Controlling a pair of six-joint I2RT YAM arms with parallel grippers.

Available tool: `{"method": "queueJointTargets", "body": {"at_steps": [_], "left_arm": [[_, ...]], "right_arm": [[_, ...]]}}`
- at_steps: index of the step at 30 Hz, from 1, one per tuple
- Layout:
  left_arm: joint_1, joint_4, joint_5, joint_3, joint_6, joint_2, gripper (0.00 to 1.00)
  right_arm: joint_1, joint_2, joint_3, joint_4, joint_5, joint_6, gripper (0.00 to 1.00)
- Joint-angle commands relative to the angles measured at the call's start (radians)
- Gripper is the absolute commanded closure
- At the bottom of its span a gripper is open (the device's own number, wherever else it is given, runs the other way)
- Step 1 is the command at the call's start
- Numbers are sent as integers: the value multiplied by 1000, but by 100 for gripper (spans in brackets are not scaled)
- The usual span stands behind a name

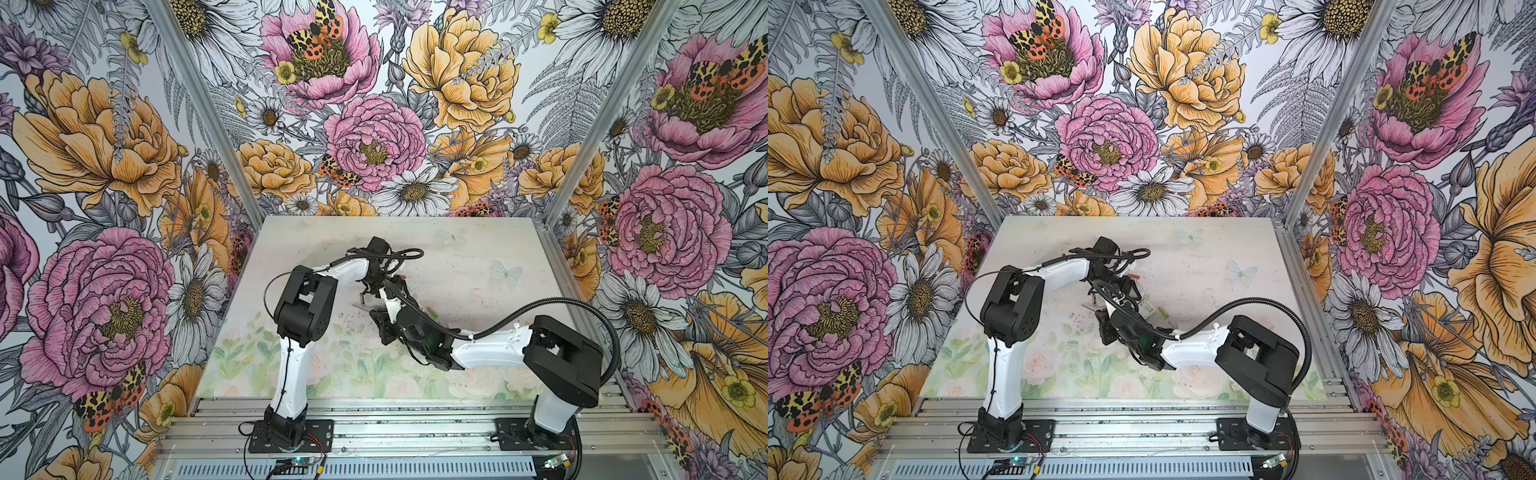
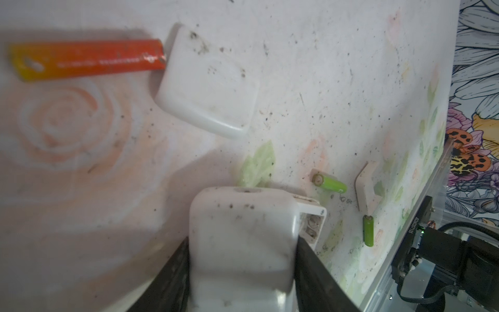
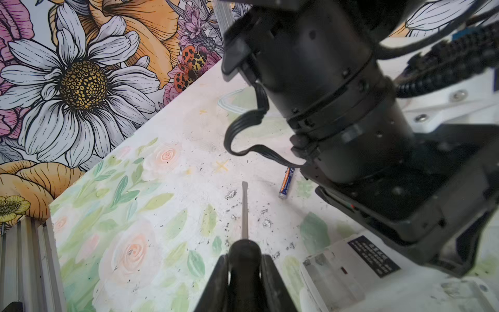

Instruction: Unload the batteries from the remote control

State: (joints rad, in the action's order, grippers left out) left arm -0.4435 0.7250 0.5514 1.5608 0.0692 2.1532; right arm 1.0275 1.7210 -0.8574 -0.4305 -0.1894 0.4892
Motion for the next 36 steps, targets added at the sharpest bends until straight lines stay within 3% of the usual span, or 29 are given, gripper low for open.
{"method": "queueJointTargets", "body": {"at_steps": [1,4,5,8,9,10,14,18,19,22,27,31,36], "left_arm": [[4,29,-30,-22,48,7,71],[-5,11,-67,-15,76,7,67],[-8,8,-76,-5,87,8,53],[-8,8,-119,35,121,8,24],[-3,7,-124,46,132,1,4],[2,8,-130,59,146,-12,1],[21,-4,-167,71,195,-107,1],[27,-4,-258,51,213,-191,1],[28,-14,-276,40,214,-209,1],[9,-58,-170,-4,218,-237,1],[-90,-24,-192,-146,138,-311,1],[-143,-23,-305,-248,101,-361,1],[-166,-33,-496,-281,79,-343,1]], "right_arm": [[-8,-83,11,61,-1,-4,100],[-11,-140,18,154,-26,-24,100],[-15,-166,33,170,-39,-27,100],[-37,-251,74,242,-92,-14,100],[-56,-280,84,267,-94,-6,100],[-75,-315,89,312,-107,6,100],[-166,-462,135,456,-235,40,100],[-294,-470,140,549,-375,94,100],[-334,-455,157,520,-373,112,100],[-411,-409,217,326,-313,130,98],[-477,-284,257,163,-252,162,94],[-527,-224,317,44,-195,193,86],[-596,-176,311,65,-69,199,71]]}}
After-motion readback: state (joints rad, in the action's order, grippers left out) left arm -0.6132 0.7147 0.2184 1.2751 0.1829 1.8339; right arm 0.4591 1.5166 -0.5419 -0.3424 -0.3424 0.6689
